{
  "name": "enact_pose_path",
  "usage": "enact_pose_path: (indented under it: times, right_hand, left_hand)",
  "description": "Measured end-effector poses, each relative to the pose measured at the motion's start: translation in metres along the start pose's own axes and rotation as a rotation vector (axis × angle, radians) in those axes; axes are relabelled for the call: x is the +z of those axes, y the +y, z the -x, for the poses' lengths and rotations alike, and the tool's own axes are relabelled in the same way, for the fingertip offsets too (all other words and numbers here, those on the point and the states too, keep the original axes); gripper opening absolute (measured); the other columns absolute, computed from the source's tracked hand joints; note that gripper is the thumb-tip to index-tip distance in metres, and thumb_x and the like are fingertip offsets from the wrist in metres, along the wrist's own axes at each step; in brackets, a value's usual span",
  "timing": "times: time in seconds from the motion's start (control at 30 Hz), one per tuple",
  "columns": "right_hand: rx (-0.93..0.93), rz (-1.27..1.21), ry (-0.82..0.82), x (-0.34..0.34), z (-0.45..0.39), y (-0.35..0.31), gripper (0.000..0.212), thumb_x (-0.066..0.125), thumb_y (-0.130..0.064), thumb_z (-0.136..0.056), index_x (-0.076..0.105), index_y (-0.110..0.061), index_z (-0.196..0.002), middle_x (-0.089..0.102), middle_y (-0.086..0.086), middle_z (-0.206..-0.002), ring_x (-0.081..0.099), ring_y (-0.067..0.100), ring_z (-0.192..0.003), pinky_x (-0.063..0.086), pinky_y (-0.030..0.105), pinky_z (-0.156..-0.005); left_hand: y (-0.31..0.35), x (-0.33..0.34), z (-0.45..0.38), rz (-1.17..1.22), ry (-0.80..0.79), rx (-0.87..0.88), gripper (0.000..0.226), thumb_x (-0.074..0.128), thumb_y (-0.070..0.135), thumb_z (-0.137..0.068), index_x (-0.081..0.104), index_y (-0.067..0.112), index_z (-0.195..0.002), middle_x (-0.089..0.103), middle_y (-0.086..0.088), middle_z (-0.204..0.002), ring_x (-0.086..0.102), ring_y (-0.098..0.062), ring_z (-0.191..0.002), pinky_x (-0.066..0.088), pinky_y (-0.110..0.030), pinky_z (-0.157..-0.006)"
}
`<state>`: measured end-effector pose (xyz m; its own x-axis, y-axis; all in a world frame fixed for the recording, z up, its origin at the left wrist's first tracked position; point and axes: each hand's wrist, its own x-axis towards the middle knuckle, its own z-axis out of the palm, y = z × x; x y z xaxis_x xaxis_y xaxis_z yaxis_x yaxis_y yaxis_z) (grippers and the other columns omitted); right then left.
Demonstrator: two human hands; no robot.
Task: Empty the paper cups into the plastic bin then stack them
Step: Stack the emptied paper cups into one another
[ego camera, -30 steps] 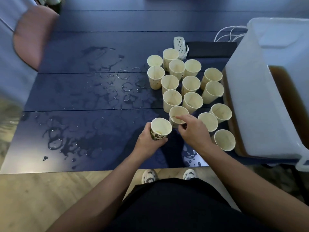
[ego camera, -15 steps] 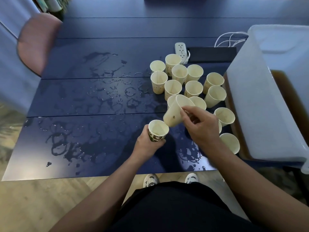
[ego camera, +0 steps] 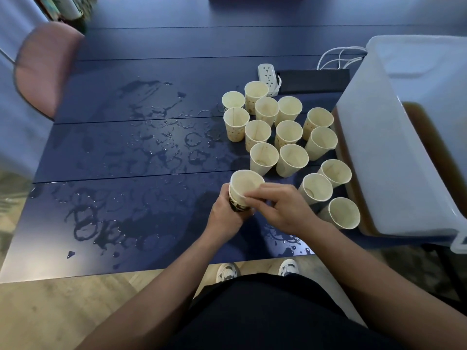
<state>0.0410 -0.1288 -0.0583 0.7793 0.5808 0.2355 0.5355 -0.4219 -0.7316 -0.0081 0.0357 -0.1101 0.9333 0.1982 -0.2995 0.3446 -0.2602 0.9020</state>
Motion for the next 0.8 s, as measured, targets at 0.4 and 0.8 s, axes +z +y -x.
enact_pose_path:
  times: [0.4, 0.8]
  right_hand:
    - [0.284, 0.172, 0.181, -0.019, -0.049, 0.002, 0.018, 0.064, -0.027, -0.096, 0.073, -0.021, -0.11, 0.068, -0.012, -0.096, 0.061, 0.012, -0.076, 0.048, 0.029, -0.074]
    - [0.389, 0.455, -0.084, -0.003, -0.051, 0.036, 0.022, 0.057, -0.027, -0.095, 0.072, -0.023, -0.111, 0.074, 0.009, -0.096, 0.066, 0.035, -0.09, 0.055, 0.044, -0.072]
  left_hand:
    - [-0.002, -0.006, 0.001, 0.059, 0.036, -0.05, 0.061, 0.086, 0.019, -0.077, 0.045, 0.041, -0.118, 0.062, 0.022, -0.108, 0.058, -0.002, -0.1, 0.045, -0.017, -0.08]
    - [-0.011, -0.012, 0.005, 0.074, 0.038, -0.08, 0.062, 0.086, 0.02, -0.077, 0.047, 0.041, -0.12, 0.062, 0.021, -0.112, 0.058, 0.001, -0.105, 0.048, -0.024, -0.088]
